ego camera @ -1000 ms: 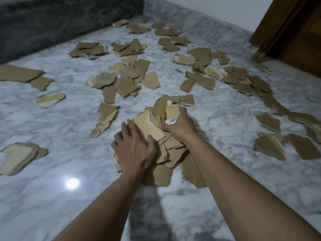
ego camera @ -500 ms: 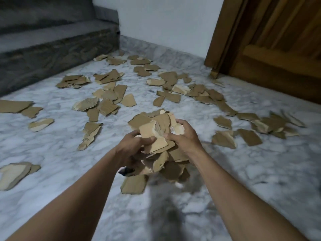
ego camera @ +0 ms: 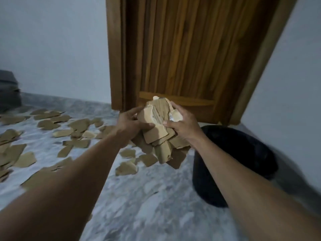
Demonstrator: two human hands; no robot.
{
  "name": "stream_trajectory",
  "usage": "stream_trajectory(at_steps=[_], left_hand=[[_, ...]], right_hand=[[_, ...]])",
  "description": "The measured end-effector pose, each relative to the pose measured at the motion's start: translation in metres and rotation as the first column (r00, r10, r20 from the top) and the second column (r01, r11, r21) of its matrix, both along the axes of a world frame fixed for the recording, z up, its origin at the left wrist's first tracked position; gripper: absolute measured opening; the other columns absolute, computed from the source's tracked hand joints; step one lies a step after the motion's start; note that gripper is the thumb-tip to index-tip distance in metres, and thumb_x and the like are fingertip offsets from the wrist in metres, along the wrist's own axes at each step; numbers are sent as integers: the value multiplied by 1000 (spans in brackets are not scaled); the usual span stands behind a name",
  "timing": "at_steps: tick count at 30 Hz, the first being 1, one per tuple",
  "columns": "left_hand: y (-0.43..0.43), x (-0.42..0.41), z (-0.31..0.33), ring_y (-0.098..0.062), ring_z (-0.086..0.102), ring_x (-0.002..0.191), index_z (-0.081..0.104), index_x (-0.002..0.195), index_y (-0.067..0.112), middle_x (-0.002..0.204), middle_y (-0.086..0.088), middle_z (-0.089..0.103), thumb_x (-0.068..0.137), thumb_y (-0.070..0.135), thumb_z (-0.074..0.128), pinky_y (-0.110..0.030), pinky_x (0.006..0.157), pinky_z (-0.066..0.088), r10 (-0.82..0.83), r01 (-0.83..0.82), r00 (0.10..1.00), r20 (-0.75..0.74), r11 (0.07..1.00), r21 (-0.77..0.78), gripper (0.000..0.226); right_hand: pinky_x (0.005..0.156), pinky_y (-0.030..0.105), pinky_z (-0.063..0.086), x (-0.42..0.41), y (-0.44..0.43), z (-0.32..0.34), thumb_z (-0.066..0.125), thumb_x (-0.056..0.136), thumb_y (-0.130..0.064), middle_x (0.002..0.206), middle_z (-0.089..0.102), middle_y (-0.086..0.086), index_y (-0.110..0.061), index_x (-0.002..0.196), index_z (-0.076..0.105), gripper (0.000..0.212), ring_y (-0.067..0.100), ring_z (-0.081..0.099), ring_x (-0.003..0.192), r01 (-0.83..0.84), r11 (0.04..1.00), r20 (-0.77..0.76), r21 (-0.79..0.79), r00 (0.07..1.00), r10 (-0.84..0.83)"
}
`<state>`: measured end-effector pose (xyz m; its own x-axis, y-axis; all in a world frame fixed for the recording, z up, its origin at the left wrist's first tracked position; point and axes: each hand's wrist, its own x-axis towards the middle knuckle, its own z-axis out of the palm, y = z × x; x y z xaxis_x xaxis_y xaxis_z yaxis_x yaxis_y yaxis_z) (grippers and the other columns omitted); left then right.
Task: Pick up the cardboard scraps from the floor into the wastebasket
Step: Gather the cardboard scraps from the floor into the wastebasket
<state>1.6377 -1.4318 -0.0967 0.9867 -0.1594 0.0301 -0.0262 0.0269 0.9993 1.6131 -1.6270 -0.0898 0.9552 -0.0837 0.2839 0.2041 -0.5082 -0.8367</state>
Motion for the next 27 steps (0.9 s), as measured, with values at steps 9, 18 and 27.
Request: stream_trajectory(at_steps=[9,18,27], left_hand=[[-222,32,25,-19,61,108,62,126,28,121,1,62,69,1,87,-35,83,60,-113,118,986,124,992,-34,68],[-281,43,-15,-16,64,99,67,117,14,119,-4,68,85,-4,72,-23,80,57,-199,200,980,-22,976,89,37],[-211,55,-17,-19,71,99,67,107,11,105,-4,74,87,-15,36,-47,98,41,-240,239,963,-121,971,-27,45]], right_hand=[[81,0,36,-21,-197,21,78,86,-17,136,55,-15,-29,149,48,71,0,49,118,297,954,166,40,940,-300],[103,31,44,-15,-253,-33,66,96,-31,135,59,-8,-30,143,54,49,13,55,119,477,879,-114,26,875,-471],[102,31,40,7,-189,-11,56,100,-39,122,57,-2,-24,144,51,47,21,55,123,507,852,-38,-133,856,-515]])
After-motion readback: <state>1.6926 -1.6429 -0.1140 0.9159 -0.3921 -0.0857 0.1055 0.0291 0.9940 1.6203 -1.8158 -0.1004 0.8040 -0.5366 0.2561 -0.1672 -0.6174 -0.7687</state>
